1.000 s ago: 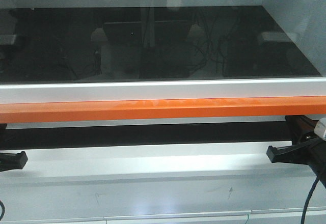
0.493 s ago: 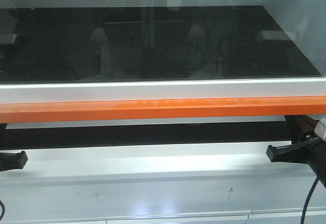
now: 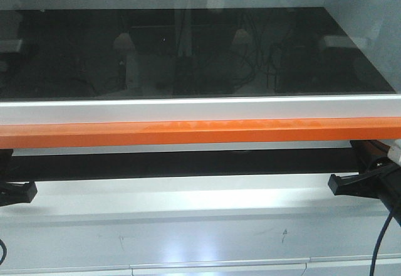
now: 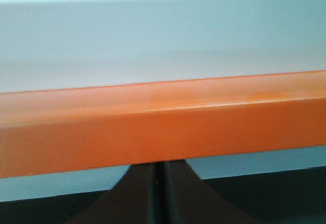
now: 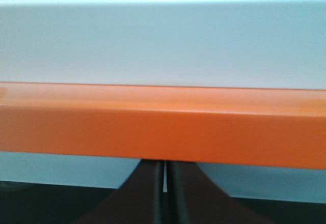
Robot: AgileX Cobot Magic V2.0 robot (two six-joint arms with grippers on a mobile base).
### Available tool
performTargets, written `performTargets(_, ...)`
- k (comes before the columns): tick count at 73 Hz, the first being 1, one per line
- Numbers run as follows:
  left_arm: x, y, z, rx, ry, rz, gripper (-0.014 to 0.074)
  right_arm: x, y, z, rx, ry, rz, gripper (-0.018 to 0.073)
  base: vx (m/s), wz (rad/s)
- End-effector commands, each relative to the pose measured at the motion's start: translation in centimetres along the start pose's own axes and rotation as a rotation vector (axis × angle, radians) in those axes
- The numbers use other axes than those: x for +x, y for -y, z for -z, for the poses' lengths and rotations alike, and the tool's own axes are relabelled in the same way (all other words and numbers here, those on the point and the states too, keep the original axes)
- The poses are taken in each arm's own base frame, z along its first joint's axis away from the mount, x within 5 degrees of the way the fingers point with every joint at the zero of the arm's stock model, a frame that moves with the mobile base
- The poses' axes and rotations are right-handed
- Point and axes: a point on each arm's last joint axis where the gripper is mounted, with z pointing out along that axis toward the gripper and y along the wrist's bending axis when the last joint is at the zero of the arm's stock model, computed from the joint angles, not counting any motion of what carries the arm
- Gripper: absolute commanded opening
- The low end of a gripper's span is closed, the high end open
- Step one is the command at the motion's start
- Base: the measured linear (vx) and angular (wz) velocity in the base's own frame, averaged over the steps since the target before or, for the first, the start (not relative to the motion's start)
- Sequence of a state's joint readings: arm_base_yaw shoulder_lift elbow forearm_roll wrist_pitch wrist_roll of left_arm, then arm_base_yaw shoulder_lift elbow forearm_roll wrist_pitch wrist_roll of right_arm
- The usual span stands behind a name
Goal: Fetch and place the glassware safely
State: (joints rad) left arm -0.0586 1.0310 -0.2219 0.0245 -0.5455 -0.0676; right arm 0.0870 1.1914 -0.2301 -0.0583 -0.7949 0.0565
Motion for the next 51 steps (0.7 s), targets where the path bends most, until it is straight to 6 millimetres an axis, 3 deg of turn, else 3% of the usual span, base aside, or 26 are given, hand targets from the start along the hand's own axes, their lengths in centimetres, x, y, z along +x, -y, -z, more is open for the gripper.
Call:
performTargets(1, -5.7, 0.5, -0.3, 0.037, 0.363, 0.000, -0.0007, -5.0, -0.2, -0.6, -0.022, 0.286, 0.018, -0.0001, -0.02, 0.01)
performTargets(30, -8.8, 1.0, 0.5, 0.069, 0.482, -0.045, -0.0007, -7.5, -0.3, 0.8, -0.024, 0.380, 0.027, -0.0001, -0.02, 0.03)
performTargets(51, -9.0, 0.9, 0.7, 0.073, 0.493, -0.008, -0.0007, -8.6, -0.4, 1.9, -0.024, 0.413, 0.035, -0.0001, 0.00, 0.01)
